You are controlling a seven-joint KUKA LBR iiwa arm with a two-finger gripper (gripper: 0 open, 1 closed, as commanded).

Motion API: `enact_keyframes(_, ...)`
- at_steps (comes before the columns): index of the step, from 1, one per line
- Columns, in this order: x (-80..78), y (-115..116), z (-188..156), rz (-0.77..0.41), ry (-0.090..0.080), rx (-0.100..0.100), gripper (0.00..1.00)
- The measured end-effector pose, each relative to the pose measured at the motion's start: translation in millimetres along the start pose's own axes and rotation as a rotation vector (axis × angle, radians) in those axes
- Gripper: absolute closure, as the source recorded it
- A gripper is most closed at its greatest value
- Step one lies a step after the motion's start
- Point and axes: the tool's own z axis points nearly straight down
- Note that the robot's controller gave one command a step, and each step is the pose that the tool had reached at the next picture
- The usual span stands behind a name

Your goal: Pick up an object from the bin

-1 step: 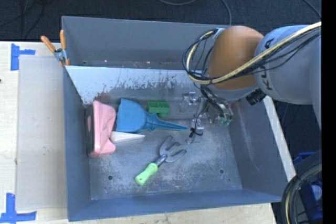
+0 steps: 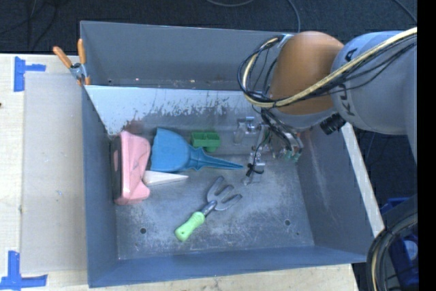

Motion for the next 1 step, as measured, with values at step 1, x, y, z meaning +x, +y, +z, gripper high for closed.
enact_keyframes(1,35.1,13.1,49.4,0.002,0.003,0.0,0.0)
